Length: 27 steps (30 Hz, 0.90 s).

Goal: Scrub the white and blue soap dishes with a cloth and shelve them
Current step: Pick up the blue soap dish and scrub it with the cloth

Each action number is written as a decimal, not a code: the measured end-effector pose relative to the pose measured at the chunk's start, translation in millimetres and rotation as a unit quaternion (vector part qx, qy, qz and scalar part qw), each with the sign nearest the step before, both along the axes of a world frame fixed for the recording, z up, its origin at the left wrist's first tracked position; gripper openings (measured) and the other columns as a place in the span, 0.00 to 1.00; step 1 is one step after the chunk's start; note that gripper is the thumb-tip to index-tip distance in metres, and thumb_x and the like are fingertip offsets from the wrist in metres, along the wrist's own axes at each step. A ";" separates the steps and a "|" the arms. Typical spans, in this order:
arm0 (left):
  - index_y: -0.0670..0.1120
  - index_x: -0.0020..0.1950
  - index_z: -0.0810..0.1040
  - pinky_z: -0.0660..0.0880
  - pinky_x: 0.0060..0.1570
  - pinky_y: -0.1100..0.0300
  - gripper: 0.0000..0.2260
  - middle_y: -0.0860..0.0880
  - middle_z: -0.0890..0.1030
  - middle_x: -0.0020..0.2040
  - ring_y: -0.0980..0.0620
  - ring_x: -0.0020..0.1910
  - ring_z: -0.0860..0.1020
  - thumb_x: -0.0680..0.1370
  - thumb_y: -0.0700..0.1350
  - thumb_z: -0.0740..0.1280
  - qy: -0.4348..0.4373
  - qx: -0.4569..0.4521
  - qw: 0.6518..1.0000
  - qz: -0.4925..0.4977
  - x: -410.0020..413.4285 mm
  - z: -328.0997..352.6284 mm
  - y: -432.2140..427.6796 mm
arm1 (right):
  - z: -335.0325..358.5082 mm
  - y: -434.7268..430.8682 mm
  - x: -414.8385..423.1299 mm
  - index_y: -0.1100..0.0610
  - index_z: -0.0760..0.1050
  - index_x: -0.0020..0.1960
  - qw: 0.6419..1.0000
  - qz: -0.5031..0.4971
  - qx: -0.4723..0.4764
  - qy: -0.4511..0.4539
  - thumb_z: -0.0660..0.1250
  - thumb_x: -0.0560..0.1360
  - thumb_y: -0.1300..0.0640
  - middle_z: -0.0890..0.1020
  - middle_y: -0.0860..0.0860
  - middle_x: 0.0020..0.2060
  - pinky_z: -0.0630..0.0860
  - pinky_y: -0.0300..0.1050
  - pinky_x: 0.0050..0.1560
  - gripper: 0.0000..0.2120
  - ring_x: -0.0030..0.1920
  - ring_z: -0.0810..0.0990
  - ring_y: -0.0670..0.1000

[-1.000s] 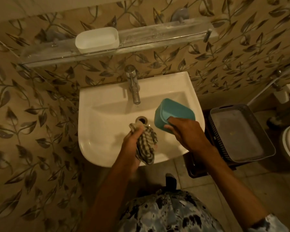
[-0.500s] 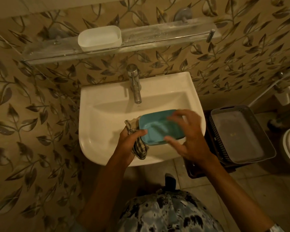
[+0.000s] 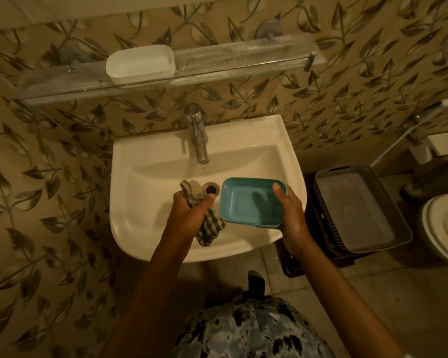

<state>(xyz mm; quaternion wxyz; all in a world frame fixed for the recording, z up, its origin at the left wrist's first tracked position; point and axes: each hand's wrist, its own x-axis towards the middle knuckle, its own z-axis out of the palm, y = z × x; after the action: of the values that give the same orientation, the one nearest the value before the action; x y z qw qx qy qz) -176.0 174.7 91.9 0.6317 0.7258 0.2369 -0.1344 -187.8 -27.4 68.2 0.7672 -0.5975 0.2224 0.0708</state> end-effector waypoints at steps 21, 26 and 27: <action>0.49 0.59 0.76 0.76 0.48 0.56 0.15 0.48 0.81 0.53 0.48 0.52 0.79 0.74 0.50 0.69 -0.155 0.472 0.860 -0.120 -1.8 22.5 -56.0 | -5.9 46.3 0.3 0.46 0.75 0.54 0.974 -0.049 -0.163 -0.147 0.54 0.76 0.38 0.81 0.39 0.45 0.73 0.29 0.45 0.17 0.48 0.79 0.39; 0.45 0.59 0.76 0.75 0.47 0.62 0.15 0.48 0.81 0.53 0.49 0.51 0.80 0.75 0.50 0.69 -0.099 0.407 0.892 -0.170 -2.3 13.6 -54.0 | -12.1 53.2 -0.3 0.47 0.75 0.55 0.972 -0.031 -0.178 -0.149 0.54 0.76 0.36 0.80 0.38 0.47 0.76 0.34 0.48 0.19 0.51 0.79 0.42; 0.46 0.58 0.77 0.74 0.44 0.65 0.14 0.48 0.82 0.52 0.51 0.48 0.80 0.74 0.48 0.70 -0.097 0.372 0.906 -0.179 -1.8 14.4 -52.7 | -13.5 52.5 -0.1 0.47 0.75 0.55 0.972 -0.030 -0.181 -0.150 0.54 0.76 0.36 0.80 0.39 0.46 0.77 0.37 0.49 0.19 0.51 0.79 0.42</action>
<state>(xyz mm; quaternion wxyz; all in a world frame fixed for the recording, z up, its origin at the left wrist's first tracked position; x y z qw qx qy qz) -177.7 122.0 106.2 0.3014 0.9476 0.0735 -0.0768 -187.8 25.2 54.7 0.6727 -0.7232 0.1323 -0.0841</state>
